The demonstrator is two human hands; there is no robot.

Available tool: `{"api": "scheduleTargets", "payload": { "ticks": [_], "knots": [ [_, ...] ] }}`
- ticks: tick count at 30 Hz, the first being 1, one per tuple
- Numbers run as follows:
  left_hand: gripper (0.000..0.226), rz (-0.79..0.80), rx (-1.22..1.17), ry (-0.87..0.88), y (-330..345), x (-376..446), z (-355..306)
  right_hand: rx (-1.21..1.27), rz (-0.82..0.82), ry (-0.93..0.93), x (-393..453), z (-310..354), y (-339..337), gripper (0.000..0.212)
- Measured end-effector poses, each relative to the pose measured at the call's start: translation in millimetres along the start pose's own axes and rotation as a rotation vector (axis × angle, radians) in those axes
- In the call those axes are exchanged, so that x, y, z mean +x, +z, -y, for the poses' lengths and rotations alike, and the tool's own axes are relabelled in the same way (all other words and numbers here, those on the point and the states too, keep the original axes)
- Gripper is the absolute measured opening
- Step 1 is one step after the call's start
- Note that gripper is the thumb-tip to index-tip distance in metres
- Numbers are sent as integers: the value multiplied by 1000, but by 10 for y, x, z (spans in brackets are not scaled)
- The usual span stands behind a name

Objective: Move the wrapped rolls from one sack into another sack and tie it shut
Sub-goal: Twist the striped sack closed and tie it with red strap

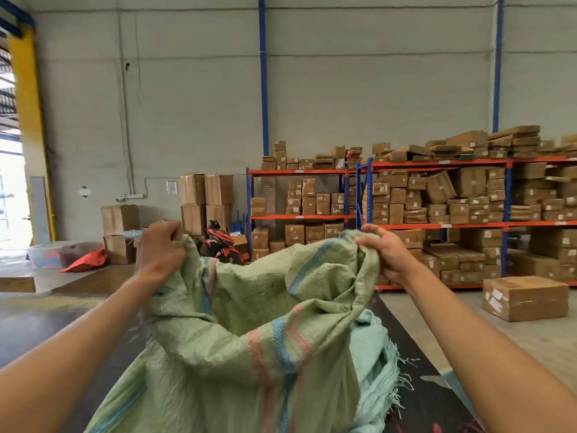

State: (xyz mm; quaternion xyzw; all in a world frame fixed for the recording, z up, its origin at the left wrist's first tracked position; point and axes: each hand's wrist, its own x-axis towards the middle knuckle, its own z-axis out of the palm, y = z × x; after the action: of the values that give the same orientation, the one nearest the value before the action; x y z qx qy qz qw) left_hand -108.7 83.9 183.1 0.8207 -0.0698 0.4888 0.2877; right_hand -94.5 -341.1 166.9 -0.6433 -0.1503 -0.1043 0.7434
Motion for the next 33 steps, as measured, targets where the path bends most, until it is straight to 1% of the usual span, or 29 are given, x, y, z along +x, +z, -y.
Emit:
{"api": "scheduleTargets", "payload": {
  "ticks": [2,3,4,5,6,7,8,9,10,11,13,14,15,16,17,18,19,20,21,22,24,25,26,27,28,29,30,31,33],
  "knots": [
    [38,40,166,123,-25,-1,268,-705,-210,-108,66,-150,-169,31],
    [36,62,258,133,-47,-5,442,-955,-311,-154,69,-228,-234,34],
    [38,97,347,135,-59,-36,614,-1110,-438,-182,75,-304,-305,35],
    [47,154,429,137,-65,-88,766,-1134,-586,-203,49,-355,-344,31],
    [57,232,483,126,-59,-145,917,-1067,-723,-228,10,-366,-347,23],
    [64,312,522,99,-61,-190,1030,-960,-833,-212,-3,-352,-352,17],
    [70,396,551,34,-75,-223,1085,-837,-898,-127,-13,-313,-329,18],
    [72,467,560,-74,-93,-238,1114,-716,-918,-6,-4,-279,-309,24],
    [69,499,541,-190,-101,-227,1124,-617,-893,110,14,-245,-295,29],
    [59,507,480,-308,-110,-207,1107,-494,-822,208,35,-207,-262,33],
    [35,484,259,-554,-151,-134,978,-210,-585,356,94,-137,-182,37],
    [26,474,77,-665,-163,-82,909,-130,-497,390,107,-98,-122,38],
    [18,493,-181,-780,-184,-43,804,-79,-430,394,112,-38,-56,38],
    [13,551,-466,-852,-217,-8,684,-37,-372,375,121,39,5,34],
    [12,602,-709,-871,-276,32,552,17,-320,329,133,121,61,30],
    [18,627,-875,-857,-318,88,450,75,-259,272,136,205,110,29],
    [24,621,-907,-813,-338,138,380,121,-182,210,132,282,149,29],
    [27,577,-880,-752,-314,195,361,156,-101,158,151,334,169,27],
    [29,505,-797,-670,-287,238,345,130,-52,135,164,355,174,22],
    [31,411,-636,-570,-249,272,332,26,-41,121,193,348,166,21],
    [32,194,-233,-373,-191,288,303,-389,-131,72,207,297,100,34],
    [33,107,-72,-318,-208,259,273,-617,-262,16,179,276,68,34],
    [33,37,49,-295,-238,213,253,-792,-444,-50,149,233,3,30],
    [32,-15,139,-304,-264,162,276,-875,-643,-81,85,196,-62,26],
    [28,-32,181,-325,-278,128,314,-838,-805,-78,21,149,-143,23],
    [23,-12,156,-359,-278,96,364,-748,-918,-30,-34,101,-238,21],
    [20,42,79,-406,-258,78,421,-675,-955,53,-107,80,-284,23],
    [19,131,-28,-472,-245,74,446,-585,-924,160,-157,58,-301,29],
    [19,354,-279,-643,-229,104,409,-413,-723,317,-195,74,-263,32]
  ]
}}
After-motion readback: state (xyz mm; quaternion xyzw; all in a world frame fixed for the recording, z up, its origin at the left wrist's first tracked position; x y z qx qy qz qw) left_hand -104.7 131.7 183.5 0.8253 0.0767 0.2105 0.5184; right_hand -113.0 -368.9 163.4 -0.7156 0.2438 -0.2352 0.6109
